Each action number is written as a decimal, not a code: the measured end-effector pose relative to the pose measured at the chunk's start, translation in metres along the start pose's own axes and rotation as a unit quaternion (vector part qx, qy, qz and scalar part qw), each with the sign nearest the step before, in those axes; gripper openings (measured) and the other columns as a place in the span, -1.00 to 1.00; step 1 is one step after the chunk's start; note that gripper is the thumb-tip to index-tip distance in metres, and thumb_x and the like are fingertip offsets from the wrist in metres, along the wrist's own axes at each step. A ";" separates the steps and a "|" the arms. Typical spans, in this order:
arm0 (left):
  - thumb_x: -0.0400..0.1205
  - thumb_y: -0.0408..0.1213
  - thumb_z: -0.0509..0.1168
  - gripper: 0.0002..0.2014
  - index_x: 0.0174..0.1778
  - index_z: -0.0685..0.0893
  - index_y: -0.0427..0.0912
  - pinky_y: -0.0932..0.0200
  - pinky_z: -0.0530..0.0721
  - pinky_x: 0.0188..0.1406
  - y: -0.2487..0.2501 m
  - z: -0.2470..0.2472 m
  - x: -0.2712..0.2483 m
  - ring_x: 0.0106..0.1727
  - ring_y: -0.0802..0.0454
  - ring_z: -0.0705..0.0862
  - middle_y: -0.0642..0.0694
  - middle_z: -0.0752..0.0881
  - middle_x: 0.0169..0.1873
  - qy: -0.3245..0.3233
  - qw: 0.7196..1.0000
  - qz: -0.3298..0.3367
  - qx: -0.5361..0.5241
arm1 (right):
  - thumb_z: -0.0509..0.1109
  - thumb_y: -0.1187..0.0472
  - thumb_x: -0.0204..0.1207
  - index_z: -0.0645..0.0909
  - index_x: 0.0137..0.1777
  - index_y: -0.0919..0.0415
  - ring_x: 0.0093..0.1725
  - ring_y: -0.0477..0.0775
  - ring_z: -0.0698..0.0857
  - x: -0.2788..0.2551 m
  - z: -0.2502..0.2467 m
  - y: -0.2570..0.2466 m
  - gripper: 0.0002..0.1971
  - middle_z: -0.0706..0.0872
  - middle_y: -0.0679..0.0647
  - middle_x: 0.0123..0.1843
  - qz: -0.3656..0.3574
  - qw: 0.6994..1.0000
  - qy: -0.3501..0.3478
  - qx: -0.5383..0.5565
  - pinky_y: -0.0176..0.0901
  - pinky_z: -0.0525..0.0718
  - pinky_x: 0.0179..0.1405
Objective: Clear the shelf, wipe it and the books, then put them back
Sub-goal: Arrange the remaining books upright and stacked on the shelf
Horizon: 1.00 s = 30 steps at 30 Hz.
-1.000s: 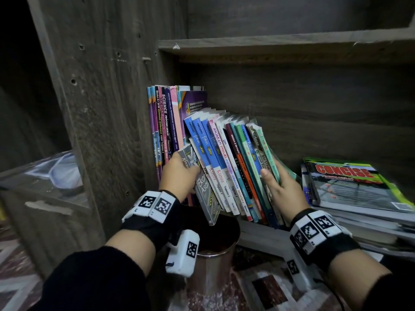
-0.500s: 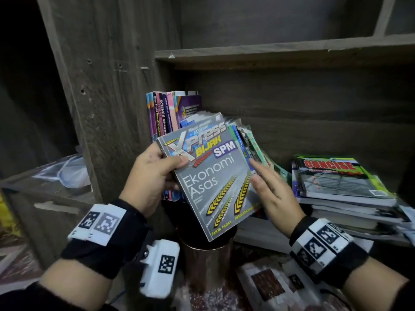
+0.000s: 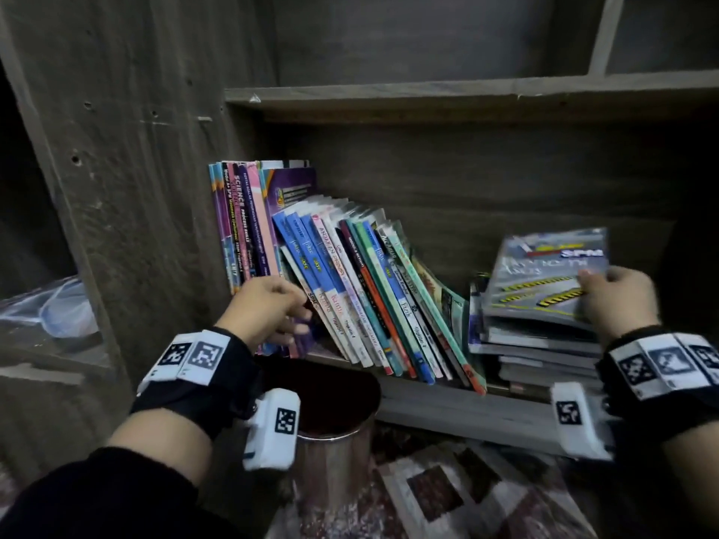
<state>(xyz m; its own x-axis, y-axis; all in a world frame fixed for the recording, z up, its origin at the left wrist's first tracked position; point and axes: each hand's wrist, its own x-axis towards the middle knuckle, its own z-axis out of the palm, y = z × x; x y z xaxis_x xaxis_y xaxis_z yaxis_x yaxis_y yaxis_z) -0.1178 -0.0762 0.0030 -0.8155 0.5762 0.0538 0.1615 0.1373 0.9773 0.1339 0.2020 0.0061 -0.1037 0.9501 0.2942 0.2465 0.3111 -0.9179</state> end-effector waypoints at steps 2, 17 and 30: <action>0.63 -0.51 0.24 -0.86 -0.22 0.61 -0.28 0.20 0.65 -0.55 -0.011 -0.006 0.010 -0.48 -0.08 0.69 -0.31 0.72 -0.32 0.029 0.999 -0.021 0.001 | 0.33 0.22 0.62 0.64 -0.05 0.54 0.02 0.38 0.66 0.010 -0.012 0.005 -0.71 0.68 0.51 -0.04 0.020 0.993 0.014 -0.117 0.15 0.57 0.03; 0.55 -0.20 0.47 -0.39 0.47 0.34 0.00 -0.13 0.60 0.34 -0.045 0.032 0.055 0.39 0.05 0.46 0.09 0.50 0.37 -0.028 0.997 0.068 0.000 | 0.36 0.11 0.60 0.53 0.46 0.05 0.52 0.10 0.38 -0.082 0.095 -0.060 -0.58 0.46 0.10 0.51 -0.257 0.938 -0.178 -0.149 0.04 0.32 0.55; 0.60 -0.53 0.35 -0.70 0.16 0.61 -0.10 0.13 0.79 -0.24 -0.054 0.033 0.060 -0.11 -0.17 0.79 -0.36 0.79 -0.15 -0.007 0.995 0.089 -0.051 | 0.44 0.19 0.50 0.09 0.66 0.15 0.59 0.10 0.24 -0.104 0.142 -0.055 -0.20 0.28 0.12 0.59 -0.240 0.945 -0.200 -0.096 0.09 0.23 0.61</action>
<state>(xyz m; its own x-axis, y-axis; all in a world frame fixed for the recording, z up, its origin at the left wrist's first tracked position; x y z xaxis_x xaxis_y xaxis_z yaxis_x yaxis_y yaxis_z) -0.1573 -0.0222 -0.0535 -0.7718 0.5947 0.2252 0.2448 -0.0489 0.9683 -0.0059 0.0824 -0.0120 -0.5943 0.6254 0.5056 0.2451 0.7396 -0.6268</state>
